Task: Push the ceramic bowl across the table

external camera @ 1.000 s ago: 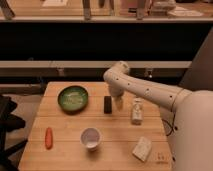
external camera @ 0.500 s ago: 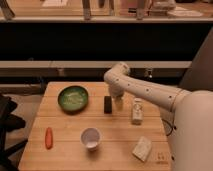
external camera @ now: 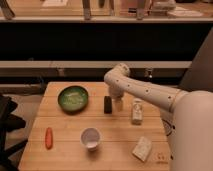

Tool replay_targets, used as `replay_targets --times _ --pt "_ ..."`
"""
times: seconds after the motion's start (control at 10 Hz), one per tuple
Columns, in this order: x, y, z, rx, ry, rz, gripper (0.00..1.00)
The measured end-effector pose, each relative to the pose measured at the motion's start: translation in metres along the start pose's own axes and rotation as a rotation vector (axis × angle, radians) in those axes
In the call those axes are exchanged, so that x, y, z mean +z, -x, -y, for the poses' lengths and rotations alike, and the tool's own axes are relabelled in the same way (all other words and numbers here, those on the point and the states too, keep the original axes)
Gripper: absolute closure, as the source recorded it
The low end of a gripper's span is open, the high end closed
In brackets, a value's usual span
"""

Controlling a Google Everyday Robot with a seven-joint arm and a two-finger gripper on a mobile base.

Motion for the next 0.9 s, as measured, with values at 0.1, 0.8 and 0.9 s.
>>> replay_targets --times 0.1,0.8,0.9 --pt "0.001 0.000 0.000 -0.001 0.000 0.001 0.20" --pt "0.013 0.002 -0.002 -0.010 0.003 0.009 0.20" --pt "0.014 0.003 -0.002 -0.012 0.004 0.009 0.20"
